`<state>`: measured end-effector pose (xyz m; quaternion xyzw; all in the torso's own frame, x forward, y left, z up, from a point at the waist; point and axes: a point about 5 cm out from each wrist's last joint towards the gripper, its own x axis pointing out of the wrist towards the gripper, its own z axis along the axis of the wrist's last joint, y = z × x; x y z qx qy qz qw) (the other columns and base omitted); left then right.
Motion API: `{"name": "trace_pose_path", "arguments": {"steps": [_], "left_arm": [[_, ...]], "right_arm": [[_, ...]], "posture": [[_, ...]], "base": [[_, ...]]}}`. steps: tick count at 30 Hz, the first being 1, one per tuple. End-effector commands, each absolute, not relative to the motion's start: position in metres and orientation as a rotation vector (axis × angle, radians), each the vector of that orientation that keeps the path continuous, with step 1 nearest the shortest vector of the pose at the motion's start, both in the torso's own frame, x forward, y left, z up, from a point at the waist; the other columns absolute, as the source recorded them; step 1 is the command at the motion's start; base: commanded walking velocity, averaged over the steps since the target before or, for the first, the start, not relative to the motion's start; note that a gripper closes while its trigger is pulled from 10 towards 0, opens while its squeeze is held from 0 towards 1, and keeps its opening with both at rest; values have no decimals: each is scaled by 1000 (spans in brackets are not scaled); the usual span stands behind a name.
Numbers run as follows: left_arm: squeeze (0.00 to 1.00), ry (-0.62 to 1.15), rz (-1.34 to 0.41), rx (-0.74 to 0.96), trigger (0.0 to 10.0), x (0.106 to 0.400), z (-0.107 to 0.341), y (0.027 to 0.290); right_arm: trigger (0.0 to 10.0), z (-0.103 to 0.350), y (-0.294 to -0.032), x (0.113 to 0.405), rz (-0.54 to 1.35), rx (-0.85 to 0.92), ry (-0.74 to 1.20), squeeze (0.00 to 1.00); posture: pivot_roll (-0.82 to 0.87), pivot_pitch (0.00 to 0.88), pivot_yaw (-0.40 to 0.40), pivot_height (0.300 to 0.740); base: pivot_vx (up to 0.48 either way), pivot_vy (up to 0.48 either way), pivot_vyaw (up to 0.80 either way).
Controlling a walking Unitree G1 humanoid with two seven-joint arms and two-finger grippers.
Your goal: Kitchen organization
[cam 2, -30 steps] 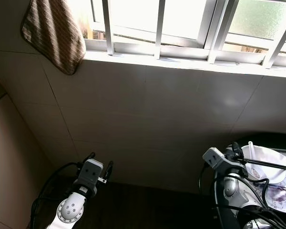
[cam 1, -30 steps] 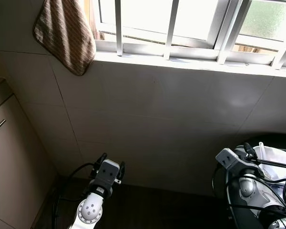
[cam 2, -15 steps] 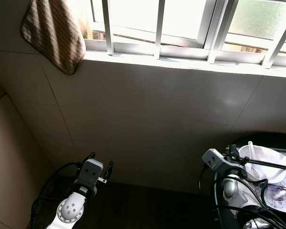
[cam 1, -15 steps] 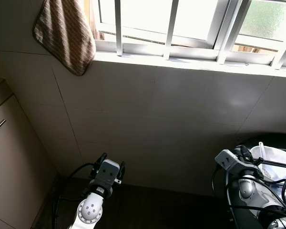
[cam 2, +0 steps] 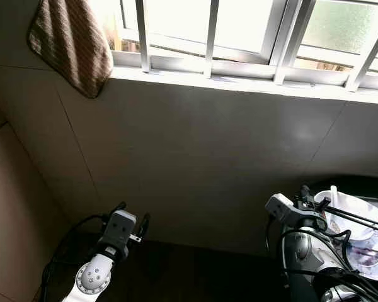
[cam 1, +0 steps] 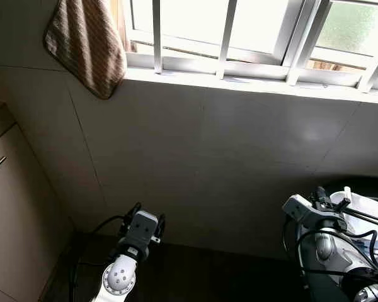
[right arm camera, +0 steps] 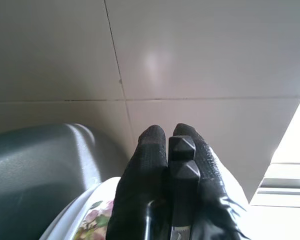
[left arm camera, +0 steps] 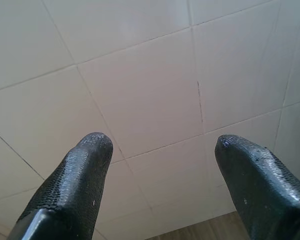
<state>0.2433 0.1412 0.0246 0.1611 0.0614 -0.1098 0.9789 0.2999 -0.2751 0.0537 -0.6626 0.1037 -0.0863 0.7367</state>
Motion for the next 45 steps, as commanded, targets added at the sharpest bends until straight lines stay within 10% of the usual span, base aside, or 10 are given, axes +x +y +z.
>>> {"name": "trace_pose_path", "arguments": {"steps": [1,13,27,33,45], "left_arm": [[0,126,-219,306,10000,245,25,141],[0,128,-222,280,10000,245,24,138],[0,126,-211,253,10000,247,25,139],[0,125,-210,248,10000,249,25,138],[0,121,-208,233,10000,249,25,139]], "right_arm": [[0,60,-280,301,-196,-1539,194,0],[0,85,-273,312,-164,-1557,32,0],[0,136,-136,316,142,-1210,-369,0],[0,147,-119,314,202,-1125,-398,0],[0,105,-132,308,251,-375,-23,0]], "posture": [[28,0,-68,740],[13,0,-72,740],[24,0,-80,740],[32,0,-87,740],[35,0,-83,740]], "base": [[0,0,0],[0,0,0],[0,0,0],[0,0,0],[0,0,200]]}}
